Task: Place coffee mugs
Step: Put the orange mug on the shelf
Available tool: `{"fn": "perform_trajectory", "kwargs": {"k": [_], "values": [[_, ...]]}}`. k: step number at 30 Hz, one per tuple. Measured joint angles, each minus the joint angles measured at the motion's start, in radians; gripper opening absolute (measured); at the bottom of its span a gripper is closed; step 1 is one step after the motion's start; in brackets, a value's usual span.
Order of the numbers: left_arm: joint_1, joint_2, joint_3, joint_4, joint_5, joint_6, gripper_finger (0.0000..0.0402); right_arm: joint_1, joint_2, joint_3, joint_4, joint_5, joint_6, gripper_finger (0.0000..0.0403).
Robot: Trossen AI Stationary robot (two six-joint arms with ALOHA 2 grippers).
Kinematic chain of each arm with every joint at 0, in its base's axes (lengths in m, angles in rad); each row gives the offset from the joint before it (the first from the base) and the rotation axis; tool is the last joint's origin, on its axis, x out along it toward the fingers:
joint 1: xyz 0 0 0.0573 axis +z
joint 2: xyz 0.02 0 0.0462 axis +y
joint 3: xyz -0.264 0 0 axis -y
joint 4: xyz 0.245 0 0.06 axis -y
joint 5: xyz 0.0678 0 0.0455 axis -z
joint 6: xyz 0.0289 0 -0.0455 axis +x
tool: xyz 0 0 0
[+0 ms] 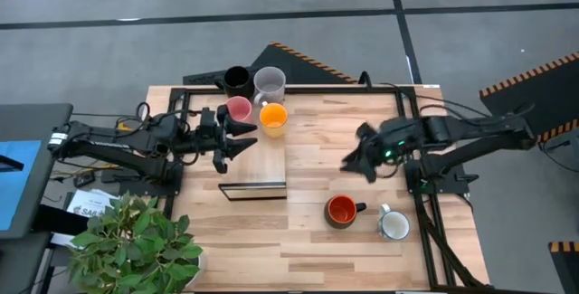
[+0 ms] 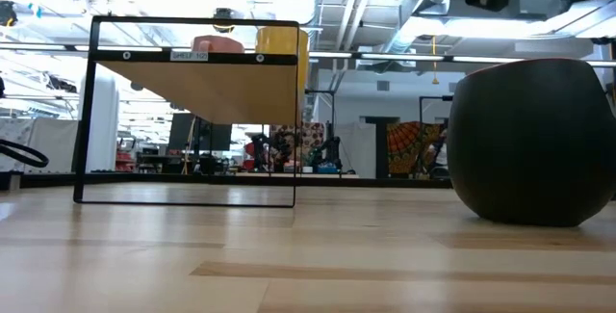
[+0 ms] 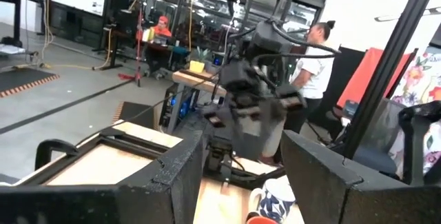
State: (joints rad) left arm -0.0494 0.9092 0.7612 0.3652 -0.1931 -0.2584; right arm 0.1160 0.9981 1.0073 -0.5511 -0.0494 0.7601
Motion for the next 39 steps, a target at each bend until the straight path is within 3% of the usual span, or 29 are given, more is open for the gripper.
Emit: {"fn": "perform_trajectory", "kwargs": {"k": [7,12,19,28,35,39], "values": [[0.000,0.000,0.000,-0.010,-0.009,0.003,0.0180,0.137,0.261,0.090,-0.205,-0.136,-0.116,0.0227],[0.000,0.000,0.000,-0.016,-0.033,0.003,0.0180,0.189,0.417,0.091,-0.266,-0.134,-0.141,0.0227],[0.000,0.000,0.000,-0.016,-0.041,-0.015,0.0180,0.192,0.567,0.091,-0.286,-0.043,-0.136,0.0227],[0.000,0.000,0.000,-0.018,-0.041,-0.038,0.0180,0.221,0.547,0.091,-0.257,-0.052,-0.141,0.0227],[0.000,0.000,0.000,-0.017,-0.043,-0.038,0.0180,0.225,0.451,0.091,-0.243,-0.053,-0.164,0.0227],[0.000,0.000,0.000,-0.018,-0.043,-0.038,0.0180,0.224,0.389,0.092,-0.275,0.061,-0.151,0.0227]]}}
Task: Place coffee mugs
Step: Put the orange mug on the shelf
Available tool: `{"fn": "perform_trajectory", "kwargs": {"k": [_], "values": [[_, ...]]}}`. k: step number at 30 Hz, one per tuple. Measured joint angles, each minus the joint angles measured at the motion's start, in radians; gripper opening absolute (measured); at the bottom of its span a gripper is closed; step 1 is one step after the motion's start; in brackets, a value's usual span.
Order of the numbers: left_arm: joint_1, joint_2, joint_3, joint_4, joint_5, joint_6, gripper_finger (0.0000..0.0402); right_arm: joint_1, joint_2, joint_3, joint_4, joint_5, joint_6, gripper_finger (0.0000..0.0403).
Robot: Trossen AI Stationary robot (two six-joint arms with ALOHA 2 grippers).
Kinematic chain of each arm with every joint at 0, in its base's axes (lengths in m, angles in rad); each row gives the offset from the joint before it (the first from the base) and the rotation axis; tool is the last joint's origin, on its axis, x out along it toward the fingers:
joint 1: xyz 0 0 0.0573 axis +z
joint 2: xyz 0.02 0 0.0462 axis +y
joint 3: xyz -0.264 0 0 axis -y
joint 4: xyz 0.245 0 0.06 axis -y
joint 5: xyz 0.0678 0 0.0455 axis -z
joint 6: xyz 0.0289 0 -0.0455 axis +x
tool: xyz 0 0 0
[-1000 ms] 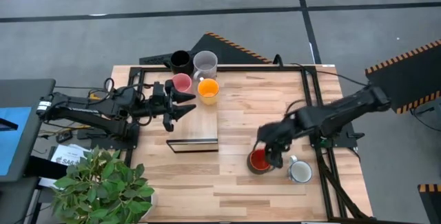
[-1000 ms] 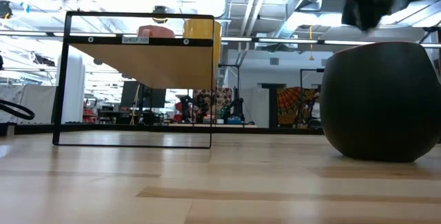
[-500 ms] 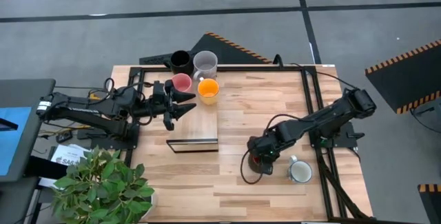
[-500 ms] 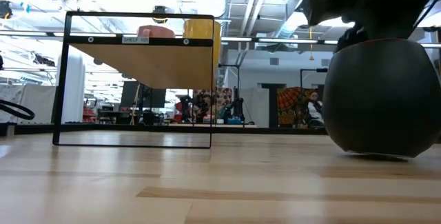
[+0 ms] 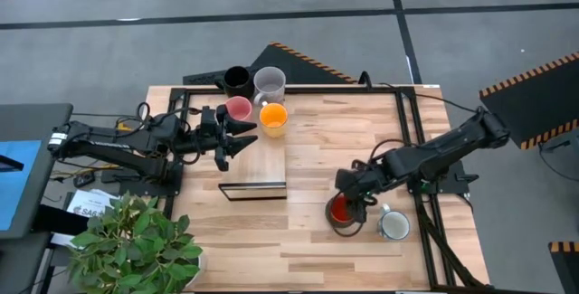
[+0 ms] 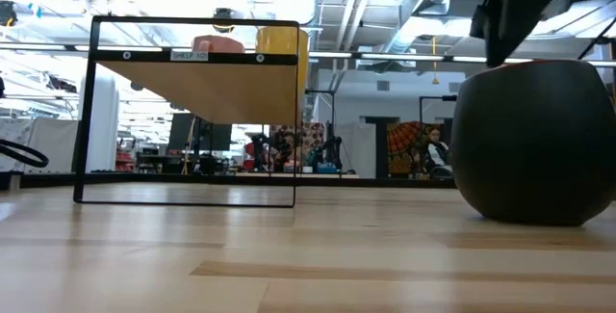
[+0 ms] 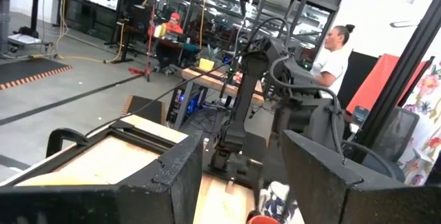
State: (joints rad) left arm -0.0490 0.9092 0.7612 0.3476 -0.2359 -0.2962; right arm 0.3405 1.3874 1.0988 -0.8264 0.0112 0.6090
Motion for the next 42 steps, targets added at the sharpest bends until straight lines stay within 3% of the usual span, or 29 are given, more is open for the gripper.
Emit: {"fn": "perform_trajectory", "kwargs": {"k": [4,16,19,23,27,31,34,42], "values": [[0.000,0.000,0.000,0.000,0.000,0.000,0.0180,-0.004,-0.003,0.000,-0.046,0.089,0.007,0.0227],[0.000,0.000,0.000,0.006,0.000,0.000,0.0180,-0.016,0.254,0.001,-0.057,0.040,-0.050,0.0218],[0.000,0.000,0.001,0.016,-0.019,0.000,0.0180,-0.017,0.274,0.021,-0.075,0.040,-0.060,0.0166],[0.002,-0.018,0.031,0.021,-0.040,-0.001,0.0180,-0.033,0.246,0.090,-0.151,0.037,-0.108,0.0042],[0.012,-0.050,0.061,0.021,-0.045,0.000,0.0180,-0.094,0.186,0.246,-0.172,0.022,-0.141,0.0044],[0.021,-0.081,0.075,0.022,-0.047,0.000,0.0180,-0.152,0.195,0.482,-0.169,0.145,-0.195,0.0044],[0.021,-0.099,0.073,0.013,-0.046,0.007,0.0180,-0.181,0.245,0.676,-0.167,0.240,-0.270,0.0044],[0.021,-0.105,0.075,0.002,-0.039,-0.002,0.0180,-0.278,0.484,1.032,-0.242,0.256,-0.349,0.0044]]}}
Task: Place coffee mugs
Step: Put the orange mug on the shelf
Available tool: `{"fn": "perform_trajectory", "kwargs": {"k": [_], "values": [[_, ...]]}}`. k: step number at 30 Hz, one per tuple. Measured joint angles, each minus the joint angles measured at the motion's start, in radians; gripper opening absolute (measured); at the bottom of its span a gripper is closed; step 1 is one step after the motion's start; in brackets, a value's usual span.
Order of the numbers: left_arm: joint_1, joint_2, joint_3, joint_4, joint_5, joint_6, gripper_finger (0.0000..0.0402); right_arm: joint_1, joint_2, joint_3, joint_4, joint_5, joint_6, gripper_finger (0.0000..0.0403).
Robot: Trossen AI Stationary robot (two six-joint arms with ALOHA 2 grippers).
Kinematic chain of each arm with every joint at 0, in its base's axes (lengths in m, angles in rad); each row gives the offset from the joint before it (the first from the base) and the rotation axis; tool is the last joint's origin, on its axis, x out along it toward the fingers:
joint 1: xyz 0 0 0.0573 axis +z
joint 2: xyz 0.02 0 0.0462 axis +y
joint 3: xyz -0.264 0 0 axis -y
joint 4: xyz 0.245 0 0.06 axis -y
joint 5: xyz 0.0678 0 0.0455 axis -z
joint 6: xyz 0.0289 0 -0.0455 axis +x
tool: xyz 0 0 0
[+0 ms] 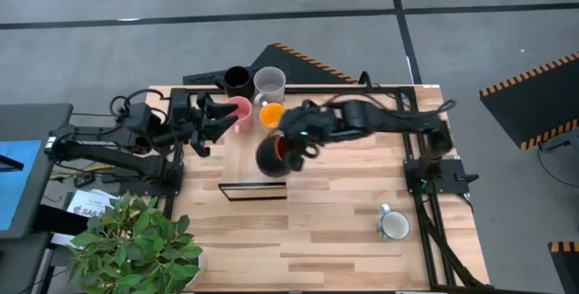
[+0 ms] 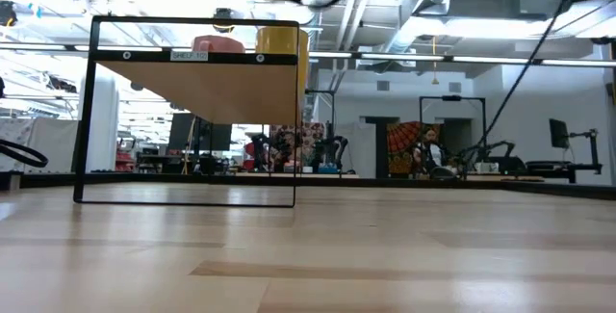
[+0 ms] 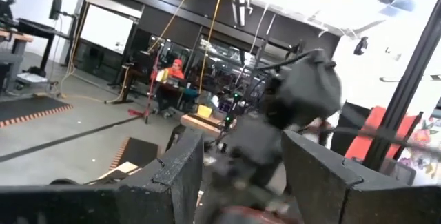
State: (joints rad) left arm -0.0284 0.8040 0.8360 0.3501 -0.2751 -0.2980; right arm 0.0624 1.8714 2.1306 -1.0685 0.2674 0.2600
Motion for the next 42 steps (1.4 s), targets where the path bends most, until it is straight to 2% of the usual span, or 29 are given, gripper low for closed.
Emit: {"fn": "perform_trajectory", "kwargs": {"k": [4,9,17,24,29,35,42], "values": [[0.000,0.000,0.000,0.000,0.002,-0.011,0.0180,-0.017,0.120,0.093,-0.038,-0.001,0.004,0.0044],[0.000,0.000,0.000,0.008,0.002,-0.012,0.0180,-0.025,0.226,0.156,-0.171,-0.006,0.010,0.0044],[0.000,0.000,0.000,0.012,0.002,-0.013,0.0180,-0.026,0.247,0.166,-0.162,0.012,0.012,0.0046],[0.000,0.000,0.000,0.012,0.002,-0.013,0.0180,-0.043,0.243,0.167,-0.155,0.014,0.012,0.0112],[0.000,0.000,-0.001,0.012,0.002,-0.013,0.0180,-0.052,0.243,0.167,-0.094,-0.050,0.005,0.0159],[0.000,0.000,-0.001,0.010,0.002,-0.013,0.0180,-0.054,0.229,0.167,-0.041,-0.059,-0.018,0.0211],[0.000,0.000,-0.001,0.004,0.002,0.003,0.0180,-0.078,0.166,0.166,-0.111,-0.060,-0.072,0.0229]]}}
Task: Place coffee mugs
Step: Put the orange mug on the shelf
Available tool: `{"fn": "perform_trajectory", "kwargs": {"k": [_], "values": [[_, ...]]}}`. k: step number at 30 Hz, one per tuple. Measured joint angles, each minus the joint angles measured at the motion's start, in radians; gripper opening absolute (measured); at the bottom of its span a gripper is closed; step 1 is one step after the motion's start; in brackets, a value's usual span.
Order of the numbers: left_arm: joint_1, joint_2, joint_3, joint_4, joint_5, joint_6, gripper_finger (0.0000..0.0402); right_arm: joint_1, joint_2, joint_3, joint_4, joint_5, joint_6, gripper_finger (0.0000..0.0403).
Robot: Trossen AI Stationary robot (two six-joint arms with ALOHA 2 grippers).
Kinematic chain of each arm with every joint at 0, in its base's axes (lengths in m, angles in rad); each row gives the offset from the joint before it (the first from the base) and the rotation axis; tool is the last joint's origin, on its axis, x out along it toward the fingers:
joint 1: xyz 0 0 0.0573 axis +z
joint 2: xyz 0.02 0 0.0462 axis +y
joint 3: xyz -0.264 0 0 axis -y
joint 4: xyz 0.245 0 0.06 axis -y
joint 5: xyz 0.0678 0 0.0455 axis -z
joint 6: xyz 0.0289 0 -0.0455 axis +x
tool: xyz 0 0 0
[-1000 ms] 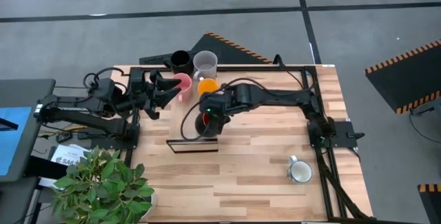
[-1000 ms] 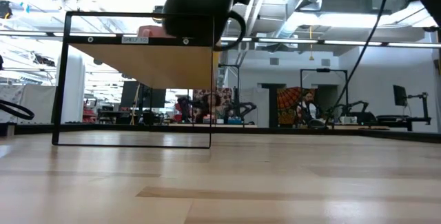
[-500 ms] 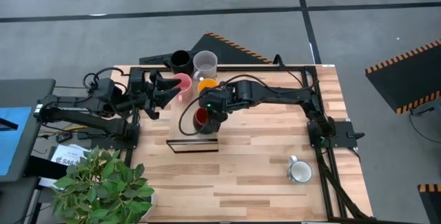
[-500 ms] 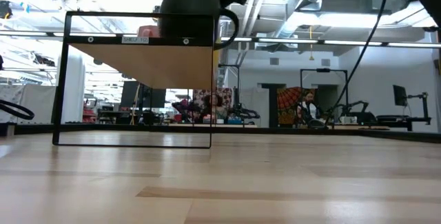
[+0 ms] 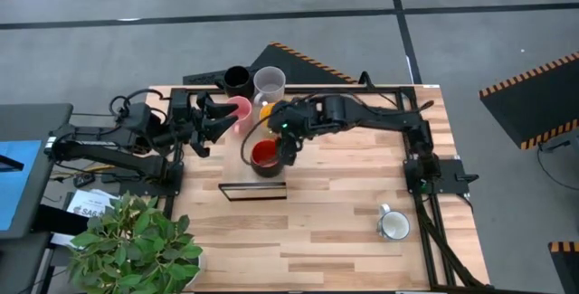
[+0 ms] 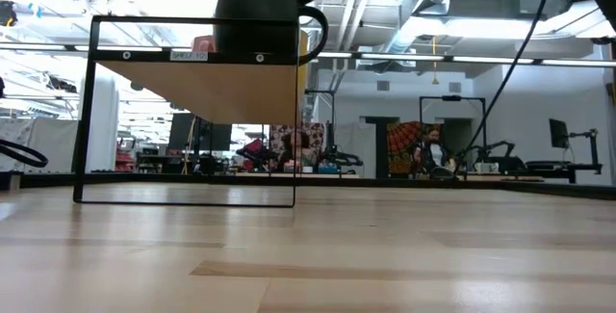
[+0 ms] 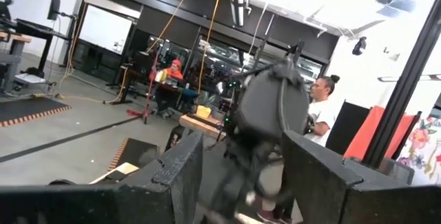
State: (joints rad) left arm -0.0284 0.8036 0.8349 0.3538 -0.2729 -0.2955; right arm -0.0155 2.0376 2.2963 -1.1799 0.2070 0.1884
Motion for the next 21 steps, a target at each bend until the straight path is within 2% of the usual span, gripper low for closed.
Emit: {"fn": "perform_trajectory", "kwargs": {"k": [2,6,9,11,15,21], "values": [[0.000,0.000,0.000,-0.002,0.000,0.002,0.0180,-0.003,-0.024,0.002,-0.016,0.000,-0.016,0.0230],[0.000,0.000,0.000,-0.007,-0.002,0.020,0.0180,0.003,-0.079,-0.008,-0.167,0.007,-0.039,0.0230],[0.000,0.000,0.000,-0.006,-0.002,0.025,0.0180,0.018,-0.147,-0.084,-0.230,0.030,-0.040,0.0229],[0.000,0.000,0.000,-0.005,-0.006,0.025,0.0180,0.033,-0.209,-0.178,-0.198,0.031,-0.033,0.0224],[0.000,0.000,0.000,-0.004,-0.025,0.026,0.0180,0.080,-0.368,-0.472,0.015,0.031,0.021,0.0201],[0.000,0.000,0.000,-0.004,-0.030,0.026,0.0180,0.168,-0.565,-0.938,0.550,0.028,0.230,0.0130]]}}
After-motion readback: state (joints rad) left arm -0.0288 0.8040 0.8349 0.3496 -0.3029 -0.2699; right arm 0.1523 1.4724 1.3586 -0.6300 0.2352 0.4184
